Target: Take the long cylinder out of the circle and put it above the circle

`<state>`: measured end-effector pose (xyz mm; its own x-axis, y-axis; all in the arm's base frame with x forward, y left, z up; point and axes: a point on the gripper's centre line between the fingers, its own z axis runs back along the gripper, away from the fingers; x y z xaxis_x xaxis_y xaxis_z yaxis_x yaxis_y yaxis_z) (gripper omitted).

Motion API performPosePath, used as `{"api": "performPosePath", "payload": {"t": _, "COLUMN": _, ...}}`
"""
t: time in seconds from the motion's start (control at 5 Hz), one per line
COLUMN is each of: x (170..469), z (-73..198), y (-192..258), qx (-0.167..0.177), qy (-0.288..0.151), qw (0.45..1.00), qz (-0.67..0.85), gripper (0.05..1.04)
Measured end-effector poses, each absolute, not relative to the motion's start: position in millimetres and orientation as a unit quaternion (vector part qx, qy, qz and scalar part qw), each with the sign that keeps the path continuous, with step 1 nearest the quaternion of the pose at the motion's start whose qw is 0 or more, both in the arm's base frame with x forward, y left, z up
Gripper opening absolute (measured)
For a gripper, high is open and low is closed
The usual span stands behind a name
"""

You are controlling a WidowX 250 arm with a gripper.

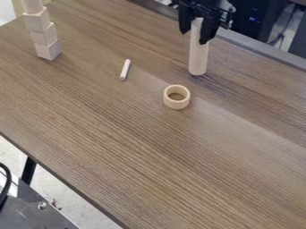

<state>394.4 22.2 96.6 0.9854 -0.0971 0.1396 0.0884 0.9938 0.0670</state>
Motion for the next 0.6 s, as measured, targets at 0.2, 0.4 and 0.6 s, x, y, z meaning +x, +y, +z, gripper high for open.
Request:
{"api": "performPosePath", "payload": {"t": 0.2, "x": 394.2, "z": 92.4, "y": 22.2, "qx": 0.03, "qy": -0.066, "qw": 0.996, "qz": -0.053, "gripper": 0.922}}
{"api": "performPosePath", "payload": {"t": 0.4, "x": 391.3, "z": 89.2, "y": 22.1, "qx": 0.03, "qy": -0.06, "qw": 0.996, "qz": -0.055, "gripper": 1.004}}
{"api": "performPosePath", "payload": {"t": 0.6, "x": 390.7, "z": 88.1, "y": 22.5, "qx": 0.031, "qy": -0.059, "qw": 0.996, "qz": -0.055, "gripper": 0.999}}
